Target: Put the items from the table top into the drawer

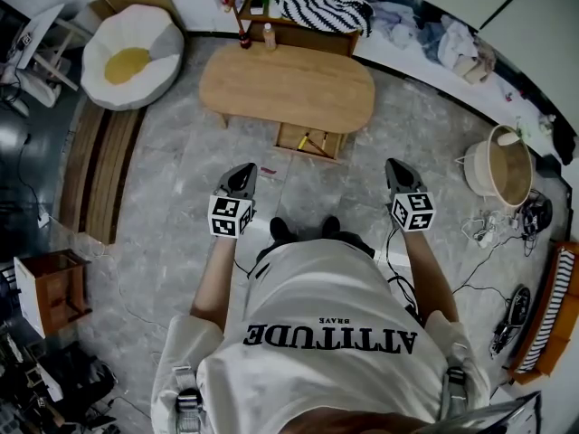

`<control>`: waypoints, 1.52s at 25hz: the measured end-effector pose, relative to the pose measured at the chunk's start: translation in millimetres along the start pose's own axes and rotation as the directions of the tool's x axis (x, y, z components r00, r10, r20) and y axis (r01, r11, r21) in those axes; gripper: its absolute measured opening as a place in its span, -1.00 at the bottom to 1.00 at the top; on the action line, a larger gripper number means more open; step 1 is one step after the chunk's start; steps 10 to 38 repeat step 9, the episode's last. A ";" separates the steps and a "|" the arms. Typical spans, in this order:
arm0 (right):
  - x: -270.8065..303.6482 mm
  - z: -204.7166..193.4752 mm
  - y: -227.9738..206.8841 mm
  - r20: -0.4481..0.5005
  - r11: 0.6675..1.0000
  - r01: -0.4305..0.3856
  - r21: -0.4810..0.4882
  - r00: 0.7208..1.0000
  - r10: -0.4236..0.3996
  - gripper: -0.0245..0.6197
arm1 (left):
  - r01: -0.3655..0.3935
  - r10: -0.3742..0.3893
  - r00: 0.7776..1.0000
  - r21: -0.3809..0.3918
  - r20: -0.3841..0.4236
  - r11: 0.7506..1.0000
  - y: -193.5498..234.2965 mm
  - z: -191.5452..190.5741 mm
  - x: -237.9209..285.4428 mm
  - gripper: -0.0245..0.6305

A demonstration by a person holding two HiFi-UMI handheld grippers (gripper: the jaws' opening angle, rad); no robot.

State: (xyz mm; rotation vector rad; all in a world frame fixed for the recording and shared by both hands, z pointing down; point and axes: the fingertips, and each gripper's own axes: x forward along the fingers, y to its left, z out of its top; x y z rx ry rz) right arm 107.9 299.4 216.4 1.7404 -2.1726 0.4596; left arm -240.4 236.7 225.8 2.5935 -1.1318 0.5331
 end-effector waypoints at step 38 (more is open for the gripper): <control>-0.5 -2.5 -0.2 -0.002 1.000 -0.004 -0.001 1.000 0.004 -0.87 | -0.009 0.009 1.000 -0.001 0.005 1.000 2.2 2.2 1.0 -0.86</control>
